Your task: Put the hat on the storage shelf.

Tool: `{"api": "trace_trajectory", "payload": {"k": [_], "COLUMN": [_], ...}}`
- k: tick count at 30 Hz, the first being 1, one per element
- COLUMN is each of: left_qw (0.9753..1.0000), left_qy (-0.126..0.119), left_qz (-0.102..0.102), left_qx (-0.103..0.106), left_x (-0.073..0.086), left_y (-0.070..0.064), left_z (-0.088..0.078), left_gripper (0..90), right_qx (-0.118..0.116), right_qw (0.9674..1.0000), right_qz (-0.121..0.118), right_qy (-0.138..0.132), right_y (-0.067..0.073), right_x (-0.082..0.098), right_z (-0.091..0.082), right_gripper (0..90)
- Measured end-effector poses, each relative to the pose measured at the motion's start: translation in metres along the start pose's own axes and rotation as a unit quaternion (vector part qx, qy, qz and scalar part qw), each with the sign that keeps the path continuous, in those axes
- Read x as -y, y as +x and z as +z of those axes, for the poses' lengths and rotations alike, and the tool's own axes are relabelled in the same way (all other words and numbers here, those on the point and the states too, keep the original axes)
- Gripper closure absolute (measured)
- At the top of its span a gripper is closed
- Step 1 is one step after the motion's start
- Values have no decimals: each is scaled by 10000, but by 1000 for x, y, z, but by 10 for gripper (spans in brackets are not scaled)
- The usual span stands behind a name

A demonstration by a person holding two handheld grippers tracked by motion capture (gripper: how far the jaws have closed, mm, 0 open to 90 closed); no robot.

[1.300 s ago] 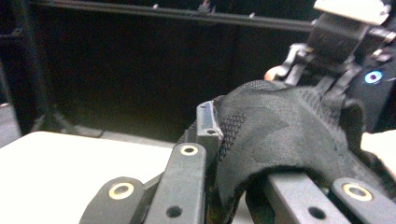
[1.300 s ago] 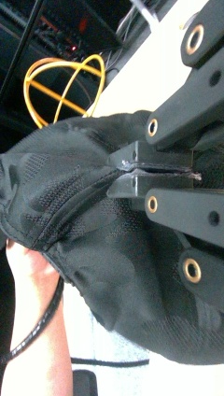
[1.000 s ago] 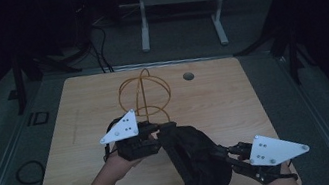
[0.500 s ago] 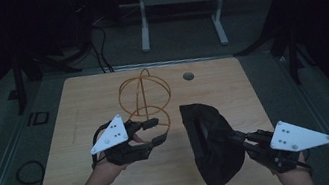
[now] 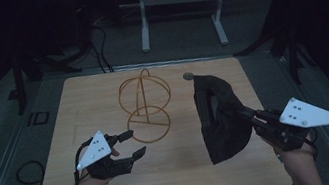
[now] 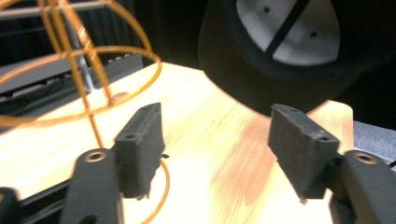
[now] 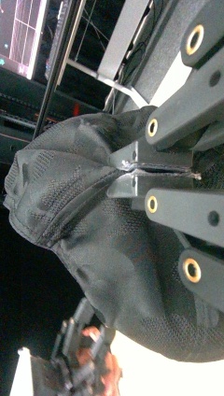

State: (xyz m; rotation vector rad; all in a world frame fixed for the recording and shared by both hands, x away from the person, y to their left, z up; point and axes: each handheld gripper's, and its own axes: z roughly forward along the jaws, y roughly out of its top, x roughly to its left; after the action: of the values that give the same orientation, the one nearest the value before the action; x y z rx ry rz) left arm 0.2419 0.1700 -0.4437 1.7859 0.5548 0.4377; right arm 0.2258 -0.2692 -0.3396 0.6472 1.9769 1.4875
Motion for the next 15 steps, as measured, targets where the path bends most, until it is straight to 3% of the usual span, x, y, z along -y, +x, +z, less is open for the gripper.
{"api": "trace_trajectory", "payload": {"k": [6,15], "left_qw": [9990,9945], "left_qy": [78,68], "left_qz": [-277,-320], "left_qx": [-335,-998], "left_x": [25,61], "left_y": [9,10], "left_z": [-15,-25], "left_gripper": [211,22], "right_qx": [99,118], "right_qw": [9999,9999], "right_qz": [-13,-29], "right_qy": [-27,-31], "right_y": [-10,-21], "right_x": [-16,-37], "right_z": [14,43], "right_gripper": [881,881]}}
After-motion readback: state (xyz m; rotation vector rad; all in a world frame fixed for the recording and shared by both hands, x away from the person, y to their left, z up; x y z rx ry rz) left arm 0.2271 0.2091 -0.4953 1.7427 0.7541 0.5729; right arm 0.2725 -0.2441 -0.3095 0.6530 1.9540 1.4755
